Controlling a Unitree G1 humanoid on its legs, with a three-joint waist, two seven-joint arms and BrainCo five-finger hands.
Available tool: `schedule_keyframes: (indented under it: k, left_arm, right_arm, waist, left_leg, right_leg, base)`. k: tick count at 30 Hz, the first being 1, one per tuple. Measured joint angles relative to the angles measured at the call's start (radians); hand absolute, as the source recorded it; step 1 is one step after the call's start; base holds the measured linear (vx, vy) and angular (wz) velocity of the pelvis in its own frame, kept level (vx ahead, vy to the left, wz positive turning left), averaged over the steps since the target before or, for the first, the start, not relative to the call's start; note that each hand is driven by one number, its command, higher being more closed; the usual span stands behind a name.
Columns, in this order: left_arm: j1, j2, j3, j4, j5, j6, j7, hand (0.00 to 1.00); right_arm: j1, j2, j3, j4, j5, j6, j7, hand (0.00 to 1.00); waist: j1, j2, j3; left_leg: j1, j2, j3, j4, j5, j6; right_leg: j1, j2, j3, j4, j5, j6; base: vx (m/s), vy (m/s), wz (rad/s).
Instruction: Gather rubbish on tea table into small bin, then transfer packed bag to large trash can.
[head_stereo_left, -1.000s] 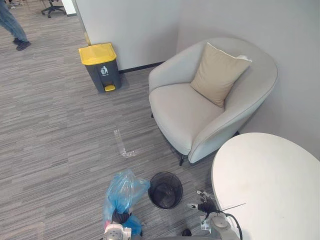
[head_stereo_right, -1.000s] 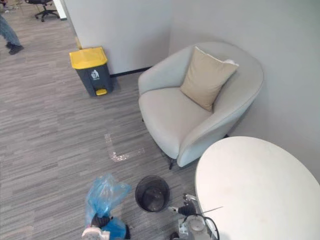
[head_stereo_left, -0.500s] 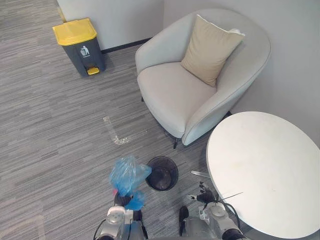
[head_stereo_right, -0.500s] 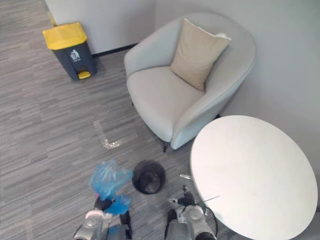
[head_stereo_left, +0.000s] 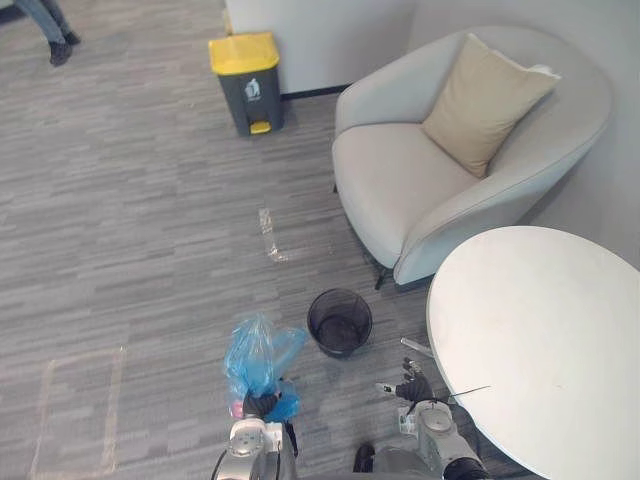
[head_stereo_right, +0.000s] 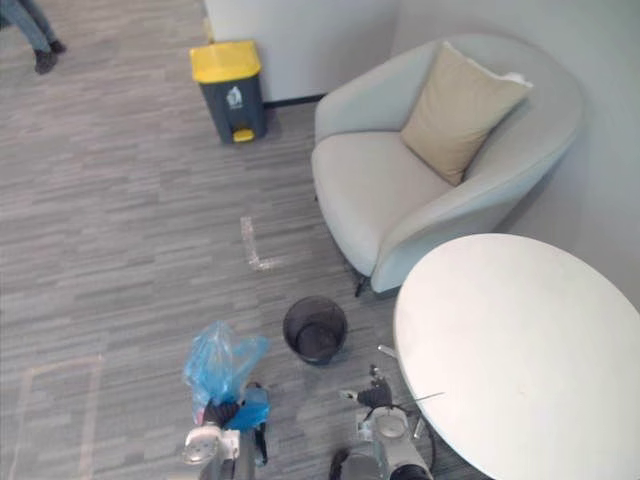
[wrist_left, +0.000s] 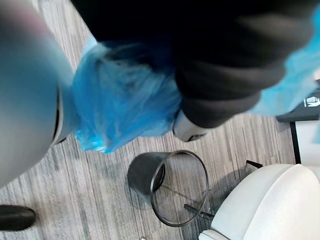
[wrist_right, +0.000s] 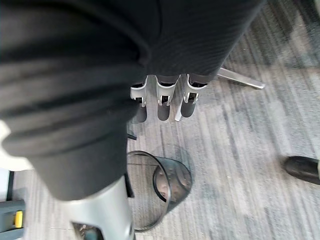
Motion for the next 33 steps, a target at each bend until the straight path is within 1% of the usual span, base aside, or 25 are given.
schedule_keyframes:
  k: [1, 2, 3, 5, 6, 7, 8, 11, 12, 14, 15, 17, 18, 19, 20, 22, 23, 26, 27, 28, 29, 30, 31, 32, 33]
  left_arm:
    - [-0.002, 0.002, -0.001, 0.0, 0.0, 0.0, 0.0, 1.0]
    - [-0.004, 0.01, -0.007, 0.0, 0.0, 0.0, 0.0, 1.0]
    - [-0.004, 0.026, -0.024, 0.0, 0.001, 0.0, -0.001, 1.0]
    - [0.0, 0.052, -0.037, 0.001, 0.008, 0.001, 0.0, 1.0]
    - [0.003, 0.061, -0.042, 0.001, 0.01, 0.001, -0.001, 1.0]
    - [0.009, 0.075, -0.06, 0.0, 0.019, 0.001, -0.001, 1.0]
    - [0.009, 0.078, -0.062, 0.0, 0.021, 0.001, -0.001, 1.0]
    - [0.023, 0.088, -0.06, 0.001, 0.023, 0.001, -0.001, 1.0]
    - [0.03, 0.09, -0.058, 0.003, 0.023, 0.002, -0.001, 1.0]
    - [0.036, 0.092, -0.057, 0.025, 0.022, 0.002, -0.001, 1.0]
    - [0.037, 0.093, -0.056, 0.026, 0.022, 0.002, -0.001, 1.0]
    - [0.045, 0.1, -0.056, 0.025, 0.021, 0.002, -0.001, 1.0]
    - [0.037, 0.1, -0.057, 0.04, 0.019, 0.003, 0.0, 1.0]
    - [0.033, 0.1, -0.057, 0.042, 0.019, 0.003, 0.0, 1.0]
    - [0.023, 0.109, -0.057, 0.041, 0.019, 0.003, 0.0, 1.0]
    - [0.02, 0.124, -0.057, 0.042, 0.018, 0.003, 0.001, 1.0]
    - [0.021, 0.127, -0.057, 0.043, 0.017, 0.003, 0.001, 1.0]
    - [0.01, 0.126, -0.056, 0.052, 0.016, 0.004, 0.0, 1.0]
    - [-0.006, 0.125, -0.056, 0.058, 0.013, 0.004, 0.0, 1.0]
    - [-0.012, 0.126, -0.057, 0.058, 0.012, 0.004, 0.0, 1.0]
    - [-0.02, 0.128, -0.057, 0.059, 0.009, 0.003, 0.0, 1.0]
    - [-0.028, 0.127, -0.056, 0.059, 0.007, 0.003, 0.0, 1.0]
    - [-0.028, 0.125, -0.056, 0.059, 0.006, 0.003, 0.0, 1.0]
    - [-0.027, 0.124, -0.055, 0.057, 0.007, 0.002, 0.0, 1.0]
    - [-0.02, 0.113, -0.046, 0.064, 0.008, 0.005, 0.0, 1.0]
  right_arm:
    - [0.001, -0.003, 0.0, 0.002, 0.0, 0.0, 0.0, 0.0]
    - [0.006, -0.008, -0.003, 0.003, 0.006, 0.0, 0.0, 0.0]
    - [0.01, -0.007, -0.02, 0.004, 0.011, 0.0, 0.0, 0.0]
    - [0.01, 0.008, -0.038, 0.006, 0.017, 0.001, 0.002, 0.0]
    - [0.017, 0.009, -0.038, 0.006, 0.017, 0.0, 0.002, 0.0]
    - [0.017, 0.005, -0.038, 0.006, 0.017, -0.001, 0.002, 0.0]
    - [0.014, 0.003, -0.038, 0.006, 0.017, -0.001, 0.002, 0.0]
    - [-0.007, 0.016, -0.038, 0.044, 0.017, 0.0, 0.006, 0.0]
    - [-0.01, 0.021, -0.038, 0.05, 0.016, 0.003, 0.008, 0.0]
    - [-0.01, 0.037, -0.046, 0.058, 0.016, 0.006, 0.008, 0.0]
    - [-0.01, 0.037, -0.046, 0.058, 0.015, 0.006, 0.009, 0.0]
    - [-0.009, 0.036, -0.051, 0.063, 0.015, 0.01, 0.011, 0.0]
    - [-0.012, 0.03, -0.061, 0.063, 0.014, 0.012, 0.011, 0.0]
    - [-0.011, 0.027, -0.061, 0.063, 0.014, 0.013, 0.011, 0.0]
    - [-0.008, 0.021, -0.067, 0.064, 0.015, 0.015, 0.011, 0.0]
    - [0.0, 0.032, -0.067, 0.064, 0.014, 0.015, 0.012, 0.0]
    - [-0.002, 0.032, -0.067, 0.064, 0.015, 0.015, 0.012, 0.0]
    - [-0.022, 0.026, -0.066, 0.064, 0.015, 0.015, 0.012, 0.0]
    - [-0.024, 0.023, -0.065, 0.064, 0.015, 0.014, 0.012, 0.0]
    - [-0.022, 0.022, -0.066, 0.065, 0.016, 0.015, 0.012, 0.0]
    - [-0.018, 0.021, -0.068, 0.067, 0.016, 0.015, 0.012, 0.0]
    - [-0.008, 0.019, -0.069, 0.068, 0.016, 0.016, 0.012, 0.0]
    - [0.003, 0.018, -0.072, 0.068, 0.015, 0.017, 0.012, 0.0]
    - [0.012, 0.018, -0.077, 0.066, 0.016, 0.017, 0.012, 0.0]
    - [0.027, 0.008, -0.083, 0.068, 0.016, 0.017, 0.013, 0.0]
  waist:
    - [0.0, 0.0, 0.0]
    - [-0.004, 0.002, -0.001]
    - [-0.013, 0.007, -0.001]
    - [-0.013, -0.021, -0.006]
    - [-0.013, -0.025, -0.01]
    - [-0.015, -0.031, -0.02]
    - [-0.019, -0.023, -0.025]
    - [-0.024, -0.015, -0.031]
    - [-0.024, -0.016, -0.031]
    - [-0.023, -0.035, -0.032]
    - [-0.023, -0.041, -0.03]
    - [-0.024, -0.068, -0.03]
    - [-0.033, -0.056, -0.03]
    - [-0.037, -0.049, -0.029]
    - [-0.047, -0.037, -0.02]
    - [-0.049, -0.042, -0.017]
    - [-0.048, -0.044, -0.016]
    - [-0.049, -0.03, -0.006]
    - [-0.056, -0.02, 0.002]
    - [-0.06, -0.021, 0.003]
    - [-0.064, -0.019, 0.008]
    - [-0.069, -0.028, 0.012]
    - [-0.071, -0.031, 0.013]
    - [-0.074, -0.039, 0.007]
    - [-0.081, -0.041, -0.001]
  left_leg:
    - [0.001, 0.003, 0.012, 0.017, -0.018, 0.004]
    - [0.003, 0.02, 0.061, 0.069, -0.063, 0.009]
    - [0.008, 0.017, 0.088, 0.063, -0.08, 0.004]
    - [0.054, -0.055, 0.085, -0.042, -0.051, 0.01]
    - [0.071, -0.076, 0.084, -0.077, -0.036, 0.016]
    - [0.105, -0.119, 0.076, -0.153, -0.009, 0.031]
    - [0.118, -0.147, 0.062, -0.196, 0.008, 0.039]
    - [0.141, -0.192, 0.051, -0.272, 0.041, 0.053]
    - [0.141, -0.197, 0.052, -0.275, 0.042, 0.056]
    - [0.141, -0.225, 0.058, -0.261, 0.017, 0.084]
    - [0.141, -0.231, 0.059, -0.254, 0.009, 0.088]
    - [0.137, -0.261, 0.049, -0.213, -0.042, 0.1]
    - [0.133, -0.262, 0.019, -0.184, -0.066, 0.117]
    - [0.132, -0.259, 0.005, -0.174, -0.075, 0.119]
    - [0.146, -0.246, -0.033, -0.152, -0.097, 0.119]
    - [0.192, -0.241, -0.077, -0.158, -0.122, 0.105]
    - [0.213, -0.24, -0.083, -0.167, -0.132, 0.101]
    - [0.267, -0.229, -0.102, -0.182, -0.157, 0.093]
    - [0.311, -0.219, -0.122, -0.208, -0.163, 0.083]
    - [0.326, -0.22, -0.132, -0.221, -0.165, 0.081]
    - [0.351, -0.224, -0.147, -0.238, -0.169, 0.074]
    - [0.382, -0.227, -0.17, -0.242, -0.182, 0.052]
    - [0.406, -0.228, -0.187, -0.242, -0.194, 0.033]
    - [0.42, -0.231, -0.203, -0.23, -0.21, 0.008]
    - [0.418, -0.22, -0.229, -0.161, -0.25, -0.01]
  right_leg:
    - [0.0, -0.005, -0.008, -0.001, 0.002, 0.004]
    - [0.006, -0.021, -0.041, -0.001, 0.009, 0.016]
    - [0.028, -0.023, -0.06, -0.009, 0.014, 0.042]
    - [0.052, -0.05, -0.055, -0.068, 0.024, 0.078]
    - [0.059, -0.059, -0.053, -0.082, 0.026, 0.082]
    - [0.076, -0.075, -0.046, -0.109, 0.034, 0.09]
    - [0.082, -0.086, -0.044, -0.121, 0.041, 0.097]
    - [0.094, -0.097, -0.04, -0.16, 0.064, 0.108]
    - [0.094, -0.101, -0.04, -0.163, 0.064, 0.109]
    - [0.092, -0.138, -0.049, -0.138, 0.041, 0.143]
    - [0.092, -0.146, -0.05, -0.128, 0.034, 0.148]
    - [0.094, -0.191, -0.054, -0.053, 0.015, 0.158]
    - [0.035, -0.216, -0.042, 0.115, 0.04, 0.136]
    - [0.009, -0.218, -0.031, 0.179, 0.056, 0.11]
    - [-0.058, -0.206, 0.034, 0.324, 0.066, 0.057]
    - [-0.119, -0.14, 0.096, 0.385, -0.017, 0.077]
    - [-0.143, -0.119, 0.098, 0.374, -0.032, 0.076]
    - [-0.228, -0.036, 0.074, 0.279, -0.036, 0.069]
    - [-0.268, 0.015, 0.049, 0.167, 0.008, 0.062]
    - [-0.278, 0.028, 0.044, 0.124, 0.035, 0.058]
    - [-0.289, 0.045, 0.045, 0.055, 0.088, 0.048]
    - [-0.298, 0.056, 0.046, -0.008, 0.153, 0.028]
    - [-0.297, 0.059, 0.041, -0.029, 0.193, 0.009]
    - [-0.293, 0.061, 0.038, -0.044, 0.235, -0.012]
    - [-0.28, 0.06, 0.018, -0.034, 0.266, -0.075]
  base:
    - [-0.07, 0.179, 0.74]
    - [-0.02, 0.207, 0.72]
    - [-0.02, 0.248, 0.78]
    - [-0.04, 0.195, 0.48]
    - [-0.04, 0.18, 0.34]
    - [-0.03, 0.211, 0.39]
    - [-0.02, 0.175, 0.42]
    - [-0.01, 0.148, 0.3]
    - [0.05, 0.077, 0.03]
    - [0.09, 0.093, 0.07]
    - [0.11, 0.091, 0.1]
    - [0.17, 0.079, 0.27]
    - [0.2, 0.073, 0.38]
    - [0.23, 0.095, 0.61]
    - [0.24, 0.103, 0.61]
    - [0.35, 0.051, 0.6]
    - [0.38, 0.015, 0.33]
    - [0.3, 0.006, 0.16]
    - [0.47, -0.011, 0.36]
    - [0.43, -0.023, 0.51]
    - [0.5, -0.066, 0.62]
    - [0.53, -0.084, 0.77]
    - [0.57, -0.107, 0.84]
    - [0.58, -0.164, 0.88]
    - [0.67, -0.203, 0.82]
